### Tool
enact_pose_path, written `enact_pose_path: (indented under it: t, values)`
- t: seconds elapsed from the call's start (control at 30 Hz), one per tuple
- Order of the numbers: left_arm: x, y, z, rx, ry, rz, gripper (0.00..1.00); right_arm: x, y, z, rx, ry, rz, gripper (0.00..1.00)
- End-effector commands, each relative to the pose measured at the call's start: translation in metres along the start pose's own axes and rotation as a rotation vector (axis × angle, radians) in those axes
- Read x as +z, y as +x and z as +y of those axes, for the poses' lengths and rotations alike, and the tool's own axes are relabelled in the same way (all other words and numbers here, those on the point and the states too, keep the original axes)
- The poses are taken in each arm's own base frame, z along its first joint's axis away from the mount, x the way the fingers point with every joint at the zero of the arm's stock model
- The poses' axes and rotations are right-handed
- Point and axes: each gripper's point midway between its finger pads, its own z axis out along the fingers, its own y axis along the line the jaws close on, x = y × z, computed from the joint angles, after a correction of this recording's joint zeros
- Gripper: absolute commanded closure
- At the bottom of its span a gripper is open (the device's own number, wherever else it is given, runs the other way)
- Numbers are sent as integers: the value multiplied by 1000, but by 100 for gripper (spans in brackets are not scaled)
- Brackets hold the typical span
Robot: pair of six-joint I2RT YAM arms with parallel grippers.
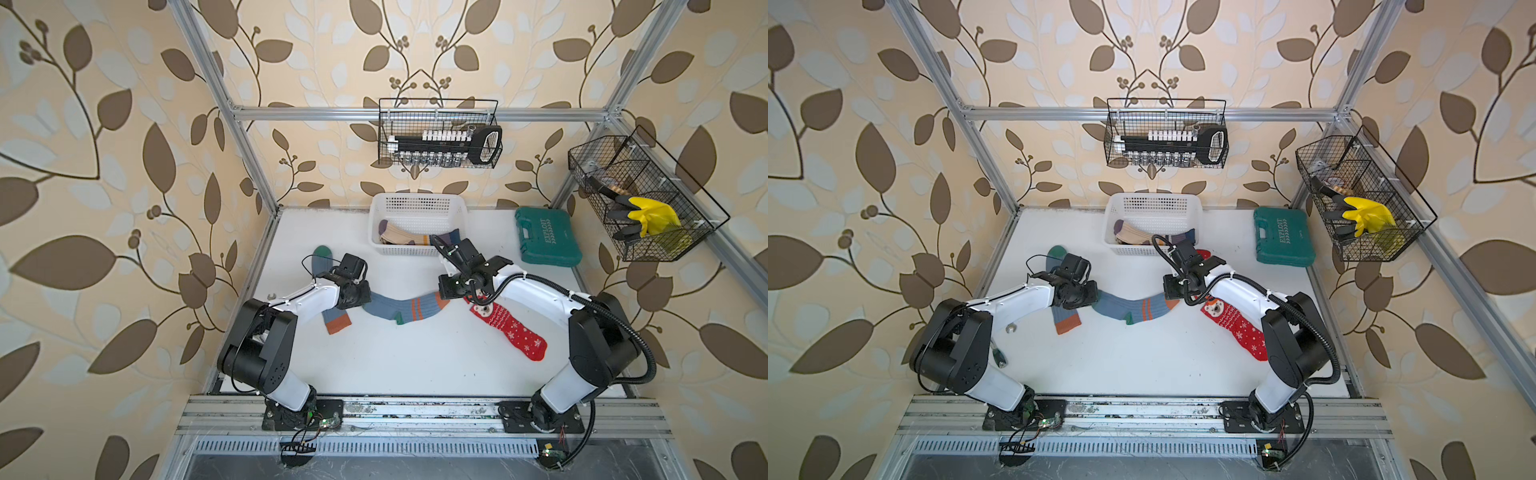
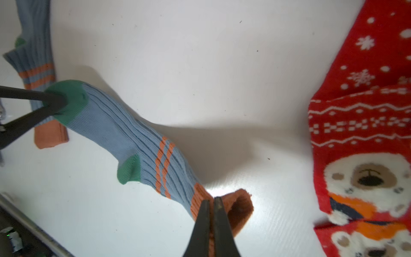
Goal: Place the socks together as a pair
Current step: Flatten out the sock at the center of the board, then move the sock to the center of the board.
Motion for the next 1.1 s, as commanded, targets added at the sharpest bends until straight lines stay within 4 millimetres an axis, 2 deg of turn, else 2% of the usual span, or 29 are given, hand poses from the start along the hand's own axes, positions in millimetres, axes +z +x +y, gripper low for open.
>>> enact_pose_path:
  t: [0.0, 0.1, 0.13, 0.2, 0.27, 0.37, 0.43, 0.53, 0.63, 0.7, 0.8, 0.87, 0.93, 1.07]
  values:
    - [-8, -14, -8, 15, 19, -38, 100, 15, 33, -43, -36, 229, 144, 94]
    - [-9, -14, -3, 13, -8, -45, 100, 23, 31, -53, -33, 272, 143, 89]
    - [-11, -16, 1, 13, -28, -52, 94, 26, 30, -55, -28, 274, 138, 83]
    - [-18, -22, 11, 17, -91, -77, 73, 27, 28, -59, -21, 282, 126, 73]
    - [-30, -35, 25, 11, -157, -110, 56, 24, 25, -62, -18, 293, 97, 65]
    - [-54, -64, 48, -25, -231, -176, 30, 10, 17, -59, -10, 267, 17, 62]
    - [-67, -87, 68, -61, -281, -220, 16, -2, 12, -54, -8, 234, -39, 61]
    - [-72, -124, 102, -137, -338, -267, 14, -16, 10, -47, -4, 183, -95, 60]
    - [-61, -156, 132, -167, -422, -271, 14, -25, 10, -33, 4, 93, -127, 61]
    - [-48, -169, 150, -185, -463, -230, 14, -29, 13, -22, 5, 26, -128, 61]
    - [-32, -177, 170, -218, -478, -191, 14, -32, 20, -3, -8, -64, -127, 62]
    - [-22, -180, 176, -240, -450, -176, 14, -30, 28, 17, -46, -116, -112, 65]
    - [-12, -181, 179, -253, -424, -155, 15, -25, 39, 47, -101, -178, -68, 66]
    - [10, -181, 172, -259, -365, -102, 17, -13, 56, 95, -197, -215, -19, 69]
